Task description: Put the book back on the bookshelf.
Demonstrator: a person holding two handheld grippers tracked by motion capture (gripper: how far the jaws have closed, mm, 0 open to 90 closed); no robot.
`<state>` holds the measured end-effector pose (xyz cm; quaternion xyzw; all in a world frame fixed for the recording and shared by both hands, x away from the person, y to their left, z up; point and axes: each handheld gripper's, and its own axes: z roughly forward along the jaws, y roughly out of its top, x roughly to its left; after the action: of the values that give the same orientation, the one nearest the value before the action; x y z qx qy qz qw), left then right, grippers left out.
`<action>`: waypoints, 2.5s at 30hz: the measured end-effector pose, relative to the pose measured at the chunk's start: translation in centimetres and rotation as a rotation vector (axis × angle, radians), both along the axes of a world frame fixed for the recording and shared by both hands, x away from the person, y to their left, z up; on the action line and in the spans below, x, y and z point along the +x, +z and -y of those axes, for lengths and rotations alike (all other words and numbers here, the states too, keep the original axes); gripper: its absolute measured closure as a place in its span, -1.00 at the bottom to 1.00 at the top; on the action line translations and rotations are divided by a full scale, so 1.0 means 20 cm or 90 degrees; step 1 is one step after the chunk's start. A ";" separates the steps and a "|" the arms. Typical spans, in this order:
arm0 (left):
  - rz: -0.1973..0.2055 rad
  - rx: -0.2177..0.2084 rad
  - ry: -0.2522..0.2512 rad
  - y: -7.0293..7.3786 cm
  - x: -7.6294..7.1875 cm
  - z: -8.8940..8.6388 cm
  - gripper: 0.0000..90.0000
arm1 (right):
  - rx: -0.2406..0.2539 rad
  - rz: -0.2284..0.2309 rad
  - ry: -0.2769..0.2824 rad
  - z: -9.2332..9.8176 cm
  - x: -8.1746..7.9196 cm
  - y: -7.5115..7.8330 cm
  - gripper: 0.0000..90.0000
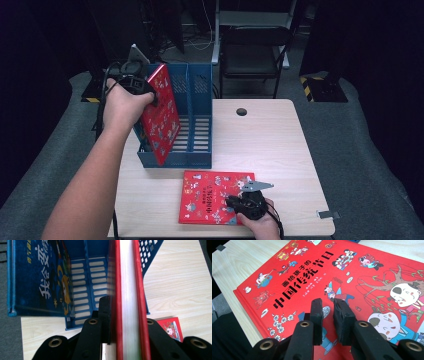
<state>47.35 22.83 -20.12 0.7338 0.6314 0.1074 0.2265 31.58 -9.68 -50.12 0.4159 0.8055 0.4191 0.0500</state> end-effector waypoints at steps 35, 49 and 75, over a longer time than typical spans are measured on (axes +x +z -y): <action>0.044 0.014 0.061 -0.13 0.23 0.03 0.77 | 0.006 -0.002 0.004 0.00 -0.01 0.00 0.73; 0.045 0.011 0.080 -0.18 0.26 0.03 0.77 | 0.010 -0.004 0.005 0.00 -0.01 0.00 0.73; 0.034 0.020 0.083 -0.35 0.32 0.03 0.77 | 0.008 -0.001 0.010 0.00 -0.01 -0.01 0.73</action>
<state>53.68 22.16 -27.14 0.6913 0.6700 0.1514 0.2243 31.45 -9.73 -50.22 0.4102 0.8061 0.4244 0.0431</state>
